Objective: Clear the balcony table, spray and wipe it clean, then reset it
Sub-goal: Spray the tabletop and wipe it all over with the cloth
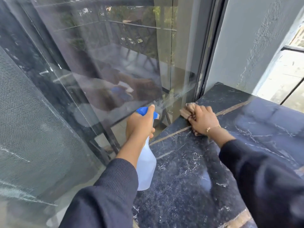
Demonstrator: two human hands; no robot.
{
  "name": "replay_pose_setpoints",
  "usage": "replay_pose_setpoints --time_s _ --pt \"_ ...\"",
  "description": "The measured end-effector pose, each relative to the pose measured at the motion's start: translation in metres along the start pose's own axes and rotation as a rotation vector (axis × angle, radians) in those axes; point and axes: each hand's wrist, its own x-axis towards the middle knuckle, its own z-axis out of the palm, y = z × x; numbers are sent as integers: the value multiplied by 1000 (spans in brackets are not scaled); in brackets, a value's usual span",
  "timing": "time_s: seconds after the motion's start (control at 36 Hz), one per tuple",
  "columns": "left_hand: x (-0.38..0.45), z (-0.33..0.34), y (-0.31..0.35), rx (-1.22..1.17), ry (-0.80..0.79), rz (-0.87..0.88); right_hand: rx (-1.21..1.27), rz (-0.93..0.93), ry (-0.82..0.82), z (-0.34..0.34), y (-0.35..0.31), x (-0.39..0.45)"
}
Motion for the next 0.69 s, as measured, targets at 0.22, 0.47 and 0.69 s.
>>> replay_pose_setpoints --time_s 0.22,0.47,0.69 --pt "-5 1 -1 1 20 0 -41 -271 38 25 -57 -22" --pt "-7 -1 1 -21 16 12 61 -83 65 1 26 -57" --pt "-8 2 -2 33 28 21 -93 100 -42 -2 -9 -2"
